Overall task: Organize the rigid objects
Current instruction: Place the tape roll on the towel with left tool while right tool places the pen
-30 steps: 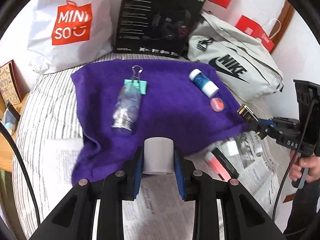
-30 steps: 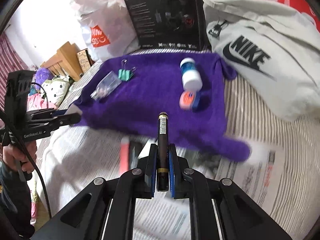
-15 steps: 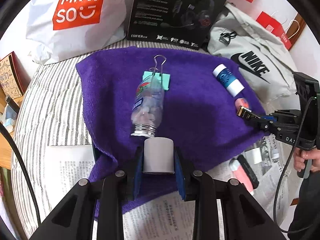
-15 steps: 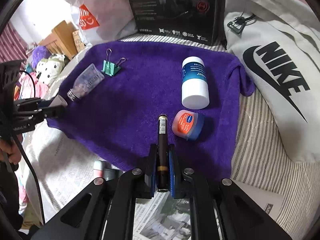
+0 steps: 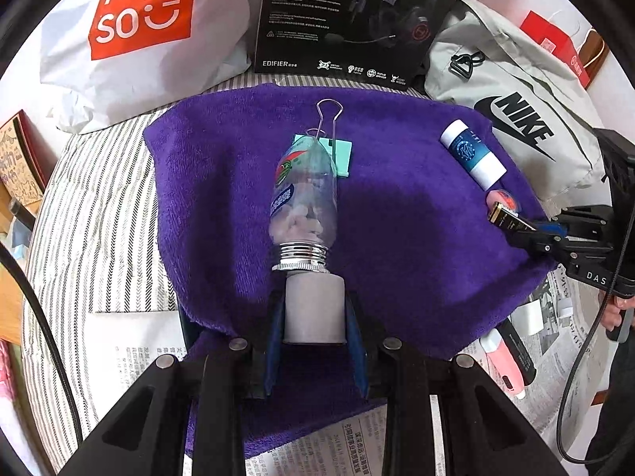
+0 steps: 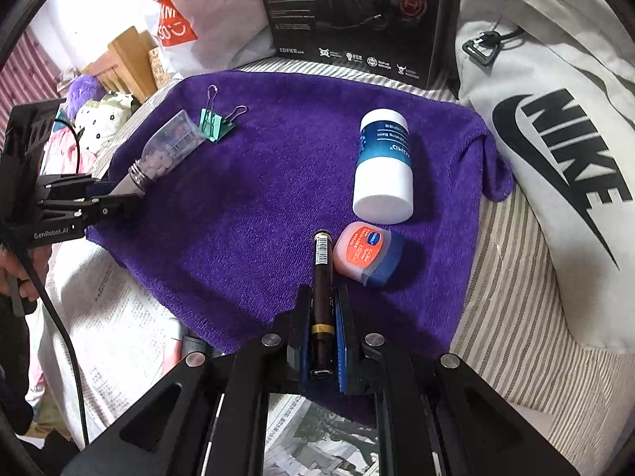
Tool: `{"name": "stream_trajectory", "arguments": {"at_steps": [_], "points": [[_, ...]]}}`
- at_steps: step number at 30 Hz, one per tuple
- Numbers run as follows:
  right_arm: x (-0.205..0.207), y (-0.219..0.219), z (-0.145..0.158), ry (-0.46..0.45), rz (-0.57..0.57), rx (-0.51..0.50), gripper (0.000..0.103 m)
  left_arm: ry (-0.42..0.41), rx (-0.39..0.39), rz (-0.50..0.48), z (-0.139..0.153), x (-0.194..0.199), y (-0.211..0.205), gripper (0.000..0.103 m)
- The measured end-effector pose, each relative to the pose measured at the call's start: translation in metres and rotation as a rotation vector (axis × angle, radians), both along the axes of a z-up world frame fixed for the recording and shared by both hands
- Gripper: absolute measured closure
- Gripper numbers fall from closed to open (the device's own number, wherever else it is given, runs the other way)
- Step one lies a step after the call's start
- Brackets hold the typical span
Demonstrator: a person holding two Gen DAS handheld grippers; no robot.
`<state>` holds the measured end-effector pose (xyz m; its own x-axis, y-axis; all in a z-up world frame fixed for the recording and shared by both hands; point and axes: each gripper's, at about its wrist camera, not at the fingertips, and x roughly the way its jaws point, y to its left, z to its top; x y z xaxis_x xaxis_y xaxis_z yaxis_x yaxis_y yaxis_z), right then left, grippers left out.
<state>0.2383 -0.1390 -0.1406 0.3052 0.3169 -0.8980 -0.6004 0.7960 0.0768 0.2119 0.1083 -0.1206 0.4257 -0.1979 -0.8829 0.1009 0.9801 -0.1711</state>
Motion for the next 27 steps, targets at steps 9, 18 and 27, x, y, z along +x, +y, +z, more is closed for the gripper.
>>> {"name": "stream_trajectory", "arguments": {"at_steps": [9,18,27], "points": [[0.002,0.013,-0.009,-0.001,0.082,-0.094,0.092,0.0,0.009,-0.008,-0.001,-0.002,-0.001,0.075],[0.004,0.013,-0.009,0.009,0.108,-0.105,0.092,-0.008,0.062,-0.025,-0.001,-0.008,-0.007,0.075],[-0.003,-0.001,-0.004,0.043,0.073,-0.102,0.08,0.031,0.049,0.022,0.0,-0.01,-0.004,0.07]]}}
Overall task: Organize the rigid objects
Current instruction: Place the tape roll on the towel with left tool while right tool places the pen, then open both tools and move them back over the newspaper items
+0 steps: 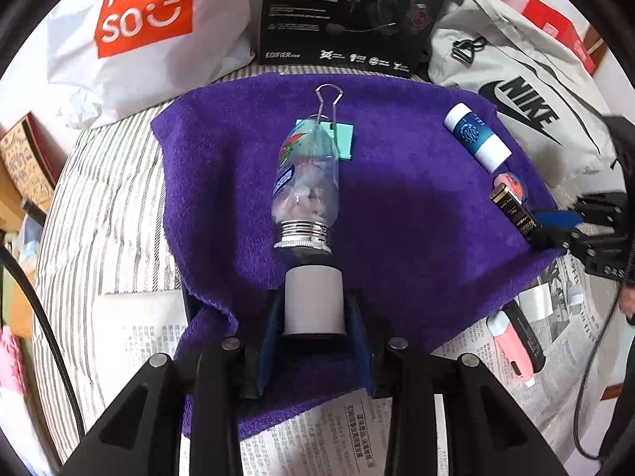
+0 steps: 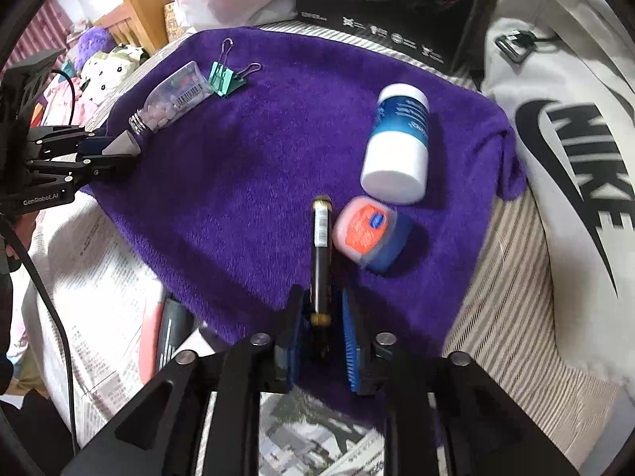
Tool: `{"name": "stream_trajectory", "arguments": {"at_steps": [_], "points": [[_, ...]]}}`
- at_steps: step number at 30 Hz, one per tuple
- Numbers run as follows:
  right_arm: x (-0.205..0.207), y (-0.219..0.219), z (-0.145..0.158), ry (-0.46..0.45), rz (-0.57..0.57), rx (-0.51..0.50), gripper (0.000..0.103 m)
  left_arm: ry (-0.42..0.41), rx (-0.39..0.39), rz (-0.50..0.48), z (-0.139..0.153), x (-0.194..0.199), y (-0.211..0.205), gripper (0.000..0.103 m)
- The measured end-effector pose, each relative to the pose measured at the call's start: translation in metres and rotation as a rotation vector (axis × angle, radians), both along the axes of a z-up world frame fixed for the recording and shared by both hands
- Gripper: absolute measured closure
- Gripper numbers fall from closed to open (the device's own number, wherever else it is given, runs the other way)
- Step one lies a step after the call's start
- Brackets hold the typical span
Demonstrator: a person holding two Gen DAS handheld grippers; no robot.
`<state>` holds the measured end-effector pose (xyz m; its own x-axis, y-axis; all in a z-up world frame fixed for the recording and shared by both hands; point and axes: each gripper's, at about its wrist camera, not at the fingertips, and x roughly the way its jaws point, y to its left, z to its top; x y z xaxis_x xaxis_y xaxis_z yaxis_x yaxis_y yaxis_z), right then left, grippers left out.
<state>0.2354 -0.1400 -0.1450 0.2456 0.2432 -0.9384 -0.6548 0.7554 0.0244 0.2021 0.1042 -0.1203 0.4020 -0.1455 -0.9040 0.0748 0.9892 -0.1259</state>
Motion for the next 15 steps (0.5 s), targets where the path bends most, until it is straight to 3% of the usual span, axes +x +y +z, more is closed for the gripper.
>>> {"name": "stream_trajectory", "arguments": {"at_steps": [6,8,15], "points": [[-0.019,-0.023,0.024,-0.037,-0.082,0.071,0.072,-0.004,-0.012,0.053,0.015,-0.014,0.003,0.048],[-0.033,-0.031,0.035,-0.055,-0.106,0.109,0.06,-0.027,-0.017,0.056,0.025,-0.026,0.0,0.041],[-0.089,-0.053,0.05,-0.076,-0.2,0.229,0.056,-0.074,-0.05,0.025,0.043,-0.064,-0.04,0.041]]}}
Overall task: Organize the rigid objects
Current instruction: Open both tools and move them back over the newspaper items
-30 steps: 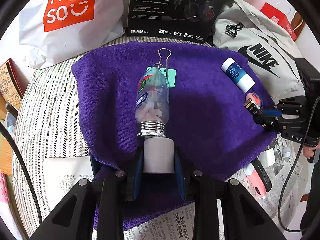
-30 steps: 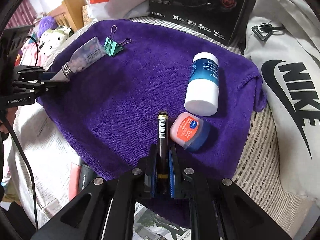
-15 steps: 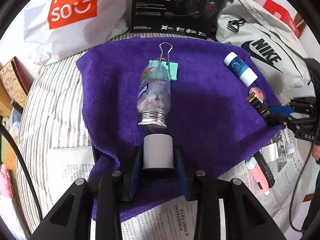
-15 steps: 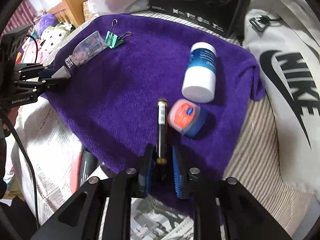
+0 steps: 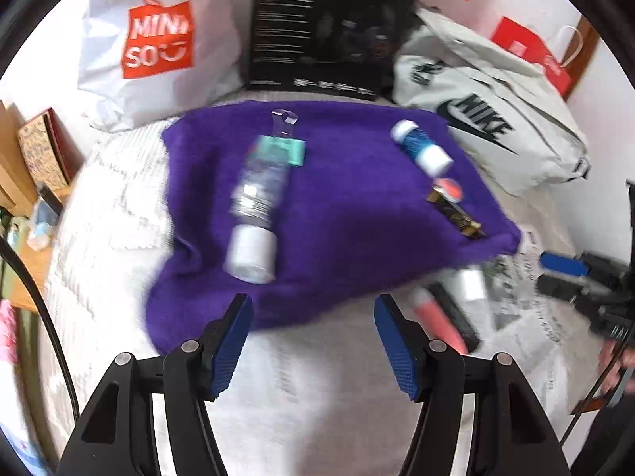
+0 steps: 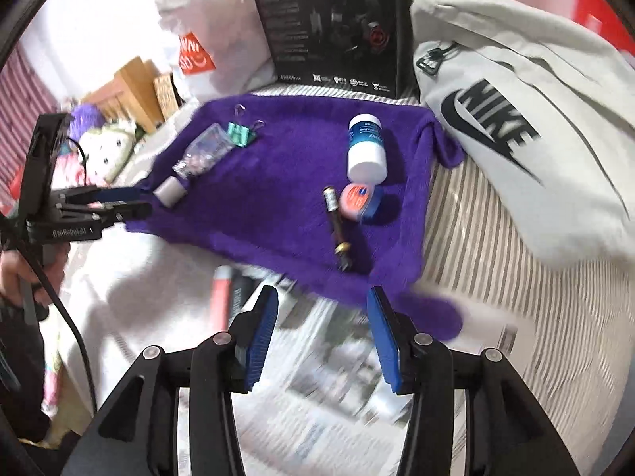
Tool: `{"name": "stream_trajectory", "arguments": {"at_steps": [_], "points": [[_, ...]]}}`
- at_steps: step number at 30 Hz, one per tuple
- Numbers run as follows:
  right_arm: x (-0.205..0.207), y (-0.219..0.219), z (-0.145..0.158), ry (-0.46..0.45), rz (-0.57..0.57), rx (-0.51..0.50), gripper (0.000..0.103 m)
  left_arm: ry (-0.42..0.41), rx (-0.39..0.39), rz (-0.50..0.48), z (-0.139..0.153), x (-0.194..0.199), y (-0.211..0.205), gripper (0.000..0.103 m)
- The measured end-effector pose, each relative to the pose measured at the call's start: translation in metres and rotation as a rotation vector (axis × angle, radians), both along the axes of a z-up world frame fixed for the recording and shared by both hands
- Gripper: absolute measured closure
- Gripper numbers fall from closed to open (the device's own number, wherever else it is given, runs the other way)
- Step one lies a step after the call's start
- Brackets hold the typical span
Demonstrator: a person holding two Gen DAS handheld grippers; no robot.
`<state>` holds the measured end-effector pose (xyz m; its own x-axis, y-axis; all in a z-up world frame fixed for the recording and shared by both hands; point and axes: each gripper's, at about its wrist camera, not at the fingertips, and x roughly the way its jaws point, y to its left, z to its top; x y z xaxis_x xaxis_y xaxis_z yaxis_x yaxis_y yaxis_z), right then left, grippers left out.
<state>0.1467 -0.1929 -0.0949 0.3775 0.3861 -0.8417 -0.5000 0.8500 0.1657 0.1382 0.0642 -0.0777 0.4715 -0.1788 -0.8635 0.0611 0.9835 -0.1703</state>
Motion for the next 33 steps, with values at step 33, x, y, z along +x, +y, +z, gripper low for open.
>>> {"name": "stream_trajectory", "arguments": {"at_steps": [33], "points": [[-0.097,-0.048,-0.045,0.105,-0.093,0.124,0.056,0.097,0.173,-0.05,-0.048,-0.013,-0.102,0.038]]}}
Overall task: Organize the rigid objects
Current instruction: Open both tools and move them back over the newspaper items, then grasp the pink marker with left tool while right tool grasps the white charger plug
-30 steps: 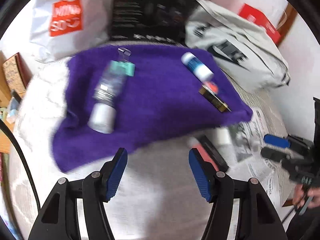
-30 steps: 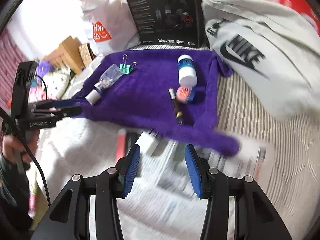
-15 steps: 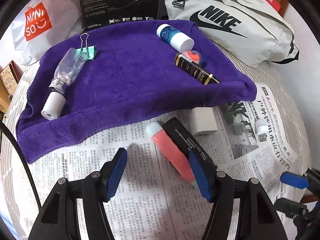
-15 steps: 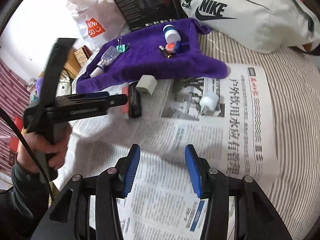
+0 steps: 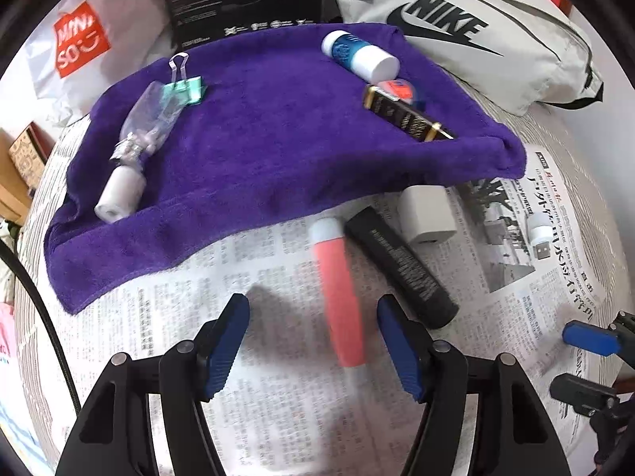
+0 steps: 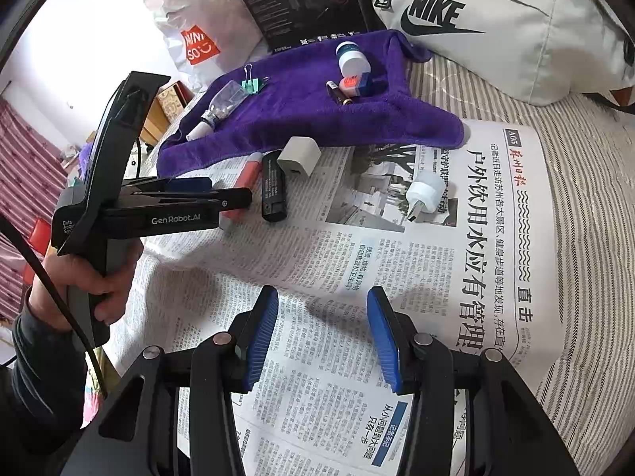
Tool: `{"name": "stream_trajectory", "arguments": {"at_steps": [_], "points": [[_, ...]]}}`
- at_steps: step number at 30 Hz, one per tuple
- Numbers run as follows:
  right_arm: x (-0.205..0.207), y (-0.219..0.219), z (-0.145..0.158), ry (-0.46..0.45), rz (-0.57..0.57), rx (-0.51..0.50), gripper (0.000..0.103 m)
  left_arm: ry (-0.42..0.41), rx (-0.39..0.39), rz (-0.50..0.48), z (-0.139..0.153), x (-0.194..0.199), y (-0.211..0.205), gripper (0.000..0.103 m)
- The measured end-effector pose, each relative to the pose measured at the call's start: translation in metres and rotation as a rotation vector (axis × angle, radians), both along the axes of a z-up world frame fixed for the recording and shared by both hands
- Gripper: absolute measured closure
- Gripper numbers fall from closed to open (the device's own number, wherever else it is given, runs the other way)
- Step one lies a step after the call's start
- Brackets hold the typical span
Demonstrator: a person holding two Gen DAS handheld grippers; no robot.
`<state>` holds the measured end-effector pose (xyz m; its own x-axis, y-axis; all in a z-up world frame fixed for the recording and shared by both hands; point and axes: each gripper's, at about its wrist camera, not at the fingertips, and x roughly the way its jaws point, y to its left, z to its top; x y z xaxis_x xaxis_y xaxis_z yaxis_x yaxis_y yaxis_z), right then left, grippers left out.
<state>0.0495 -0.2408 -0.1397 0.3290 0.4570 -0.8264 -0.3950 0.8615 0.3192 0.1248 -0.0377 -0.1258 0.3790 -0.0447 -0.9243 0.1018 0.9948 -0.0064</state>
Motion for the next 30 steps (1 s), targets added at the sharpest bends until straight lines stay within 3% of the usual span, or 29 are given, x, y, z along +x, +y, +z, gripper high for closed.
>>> {"name": "stream_trajectory", "arguments": {"at_steps": [3,6,8,9,14,18,22,30], "points": [[0.002,0.002,-0.002,0.006,-0.001,-0.006,0.056,-0.013,0.023,-0.001,-0.001,0.003,-0.006,0.04],[0.003,0.001,-0.001,0.001,-0.007,-0.001,0.056,-0.04,0.009,0.0,0.001,0.001,-0.006,0.061],[0.005,-0.001,-0.001,-0.002,-0.02,0.005,0.056,-0.057,0.005,-0.016,0.002,0.0,-0.007,0.083],[0.007,-0.002,-0.001,-0.004,-0.027,0.002,0.056,-0.06,0.004,-0.021,0.002,0.0,-0.009,0.085],[0.023,0.003,0.0,-0.013,-0.067,-0.012,0.056,-0.045,-0.039,-0.011,0.002,0.0,0.003,0.087],[0.033,0.021,0.006,-0.046,-0.04,-0.002,0.056,-0.043,0.001,0.023,0.0,-0.004,0.027,0.087],[0.051,0.047,0.011,-0.078,-0.034,-0.003,0.056,-0.04,-0.011,0.05,0.0,-0.01,0.052,0.087],[0.087,0.083,-0.004,-0.067,-0.114,-0.019,0.064,-0.053,-0.046,0.05,-0.002,-0.016,0.069,0.087]]}}
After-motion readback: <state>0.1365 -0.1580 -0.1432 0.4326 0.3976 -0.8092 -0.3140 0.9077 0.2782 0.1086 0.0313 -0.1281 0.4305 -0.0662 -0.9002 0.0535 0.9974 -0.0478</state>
